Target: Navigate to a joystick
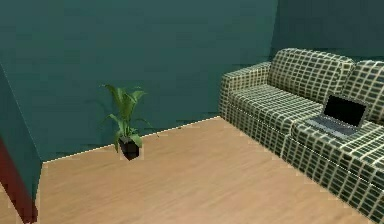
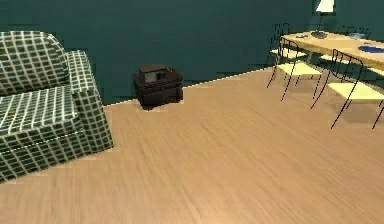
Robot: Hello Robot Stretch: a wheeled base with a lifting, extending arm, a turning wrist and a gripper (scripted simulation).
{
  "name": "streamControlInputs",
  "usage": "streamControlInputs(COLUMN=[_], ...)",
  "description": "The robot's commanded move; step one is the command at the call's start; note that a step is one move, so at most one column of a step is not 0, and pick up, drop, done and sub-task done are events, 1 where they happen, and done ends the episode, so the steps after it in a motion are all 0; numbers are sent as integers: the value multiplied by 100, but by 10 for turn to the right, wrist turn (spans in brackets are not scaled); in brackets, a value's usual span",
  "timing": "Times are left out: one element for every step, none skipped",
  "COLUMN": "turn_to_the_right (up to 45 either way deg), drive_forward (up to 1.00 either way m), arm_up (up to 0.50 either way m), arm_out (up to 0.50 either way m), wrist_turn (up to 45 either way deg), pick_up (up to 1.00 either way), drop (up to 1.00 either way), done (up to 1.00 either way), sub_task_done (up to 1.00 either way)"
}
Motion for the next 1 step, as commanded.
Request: streamControlInputs(turn_to_the_right=[-450], drive_forward=[0], arm_up=[0], arm_out=[0], wrist_turn=[0], pick_up=[0], drop=[0], done=[0], sub_task_done=[0])
